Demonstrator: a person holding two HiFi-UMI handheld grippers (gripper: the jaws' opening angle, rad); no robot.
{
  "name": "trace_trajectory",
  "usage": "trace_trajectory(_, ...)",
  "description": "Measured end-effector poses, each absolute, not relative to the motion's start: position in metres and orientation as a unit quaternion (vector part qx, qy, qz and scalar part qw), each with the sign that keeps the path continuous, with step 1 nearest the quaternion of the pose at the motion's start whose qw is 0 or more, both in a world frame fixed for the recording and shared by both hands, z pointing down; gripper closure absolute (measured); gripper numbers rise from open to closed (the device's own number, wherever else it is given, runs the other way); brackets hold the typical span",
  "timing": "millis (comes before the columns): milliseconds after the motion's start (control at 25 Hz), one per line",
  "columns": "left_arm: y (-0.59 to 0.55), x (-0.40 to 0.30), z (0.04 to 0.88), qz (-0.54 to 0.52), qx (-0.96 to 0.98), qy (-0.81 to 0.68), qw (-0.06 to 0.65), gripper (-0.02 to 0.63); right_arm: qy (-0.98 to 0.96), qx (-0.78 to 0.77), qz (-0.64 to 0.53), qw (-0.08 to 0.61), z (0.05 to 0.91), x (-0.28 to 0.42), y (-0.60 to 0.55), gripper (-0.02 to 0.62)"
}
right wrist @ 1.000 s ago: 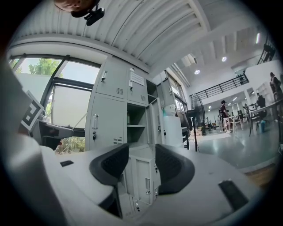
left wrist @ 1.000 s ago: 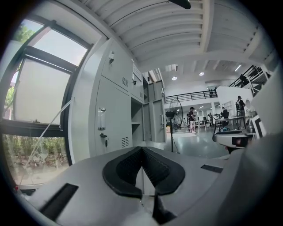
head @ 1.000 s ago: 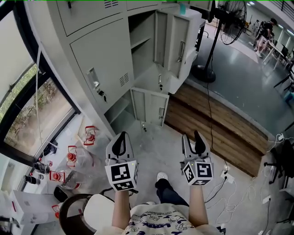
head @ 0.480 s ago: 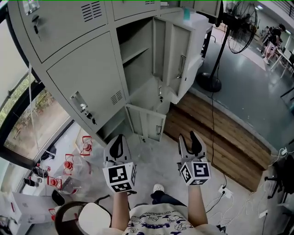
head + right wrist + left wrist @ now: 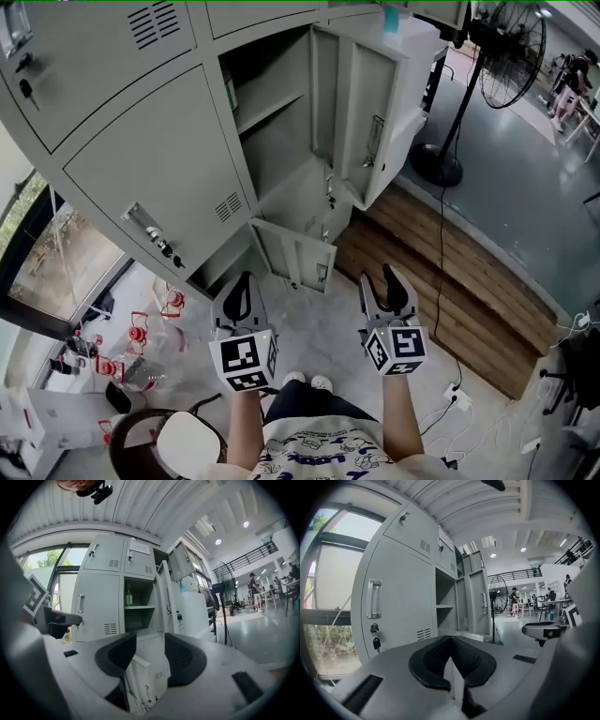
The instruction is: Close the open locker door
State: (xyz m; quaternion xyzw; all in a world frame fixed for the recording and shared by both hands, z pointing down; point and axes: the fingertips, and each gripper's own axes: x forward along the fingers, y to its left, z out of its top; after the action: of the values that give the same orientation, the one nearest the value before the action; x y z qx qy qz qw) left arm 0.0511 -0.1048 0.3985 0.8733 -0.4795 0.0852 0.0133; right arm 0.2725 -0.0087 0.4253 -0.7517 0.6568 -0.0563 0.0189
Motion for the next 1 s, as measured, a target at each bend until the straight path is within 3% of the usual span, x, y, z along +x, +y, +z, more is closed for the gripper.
trace_trajectory(1000, -0.215, 0.107, 0.435, 0.110, 0.888, -0.445, 0.031, 0.603, 0.714, -0.690, -0.102, -0.049, 0.496, 0.267, -0.128, 0.405)
